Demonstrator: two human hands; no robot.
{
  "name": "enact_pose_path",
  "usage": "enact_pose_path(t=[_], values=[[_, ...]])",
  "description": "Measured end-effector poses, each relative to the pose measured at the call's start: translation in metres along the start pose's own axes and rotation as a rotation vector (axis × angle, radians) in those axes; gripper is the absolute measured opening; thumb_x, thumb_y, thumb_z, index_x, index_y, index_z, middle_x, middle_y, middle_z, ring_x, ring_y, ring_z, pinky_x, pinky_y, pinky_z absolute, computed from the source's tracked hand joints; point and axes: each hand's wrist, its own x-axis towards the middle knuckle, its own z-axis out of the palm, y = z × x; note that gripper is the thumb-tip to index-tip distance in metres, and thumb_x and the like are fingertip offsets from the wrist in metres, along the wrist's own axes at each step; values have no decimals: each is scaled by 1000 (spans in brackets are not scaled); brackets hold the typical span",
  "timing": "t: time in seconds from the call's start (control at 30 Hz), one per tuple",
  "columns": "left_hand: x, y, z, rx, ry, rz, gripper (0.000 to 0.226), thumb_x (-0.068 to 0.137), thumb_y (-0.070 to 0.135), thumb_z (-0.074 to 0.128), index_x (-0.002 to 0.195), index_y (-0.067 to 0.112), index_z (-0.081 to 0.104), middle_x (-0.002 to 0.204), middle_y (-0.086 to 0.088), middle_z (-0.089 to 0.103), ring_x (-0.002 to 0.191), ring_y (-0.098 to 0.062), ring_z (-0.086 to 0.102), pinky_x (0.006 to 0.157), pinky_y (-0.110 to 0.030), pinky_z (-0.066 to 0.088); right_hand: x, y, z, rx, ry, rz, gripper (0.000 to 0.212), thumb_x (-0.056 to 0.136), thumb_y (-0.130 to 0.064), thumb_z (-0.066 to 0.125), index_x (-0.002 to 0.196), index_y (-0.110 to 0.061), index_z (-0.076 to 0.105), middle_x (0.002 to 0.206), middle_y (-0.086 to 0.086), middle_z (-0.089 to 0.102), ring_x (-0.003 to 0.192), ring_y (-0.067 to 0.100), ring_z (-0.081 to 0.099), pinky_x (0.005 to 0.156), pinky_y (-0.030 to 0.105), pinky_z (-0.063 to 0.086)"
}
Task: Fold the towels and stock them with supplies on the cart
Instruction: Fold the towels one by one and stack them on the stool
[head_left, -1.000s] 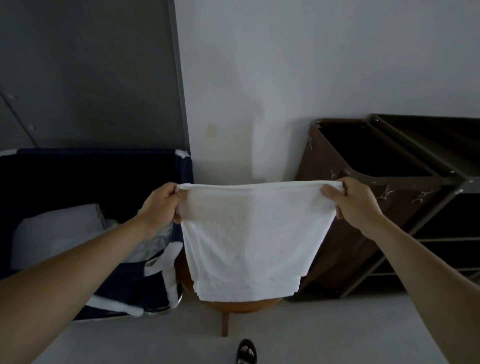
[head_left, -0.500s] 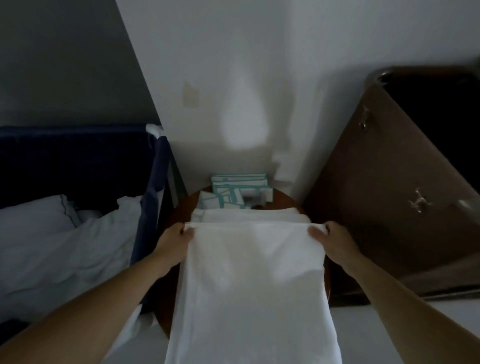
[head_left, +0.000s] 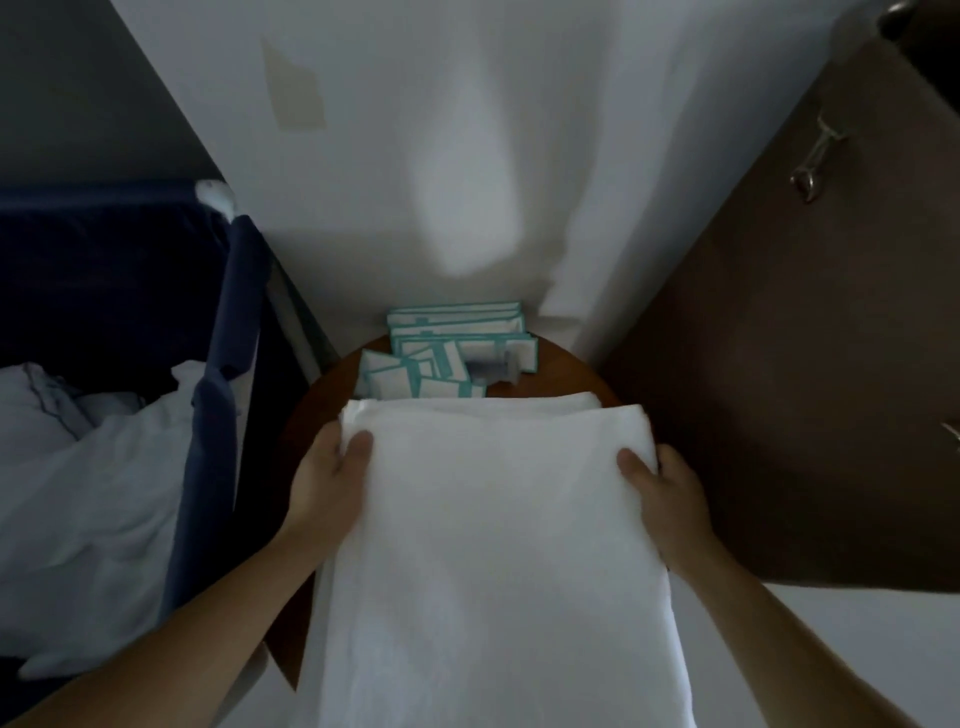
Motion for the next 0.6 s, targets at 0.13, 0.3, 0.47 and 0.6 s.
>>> enact_pose_path(t=[0.13,0.3,0.47,0.6], values=[[28,10,11,130,-72,-39,33,102,31,50,130,13,52,115,-2,61,100,-18,57,81,-32,43,14,4,-1,-30,75,30,29,94,-38,65,106,-12,61,100,9,67,91,32,64,87,55,53],[12,-20,24,185,-119,-139,45,97,17,59,138,2,46,133,-18,53,116,-30,54,94,-35,44,11,23,12,-158,50,94,51,90,-40,68,126,-6,54,117,13,63,104,34,62,94,53,50],[-37,-53,19,347,11,-217,70,90,41,67,145,7,41,142,-17,42,128,-36,43,106,-50,40,-26,47,-2,-274,4,124,59,87,-52,68,127,-11,55,113,6,65,92,24,60,83,36,48],[-82,-78,19,448,-27,-307,74,91,50,62,145,4,40,143,-23,42,130,-41,41,108,-48,36,-67,67,-7,-377,-3,155,66,88,-59,62,137,-16,51,106,0,64,90,25,61,78,34,48]])
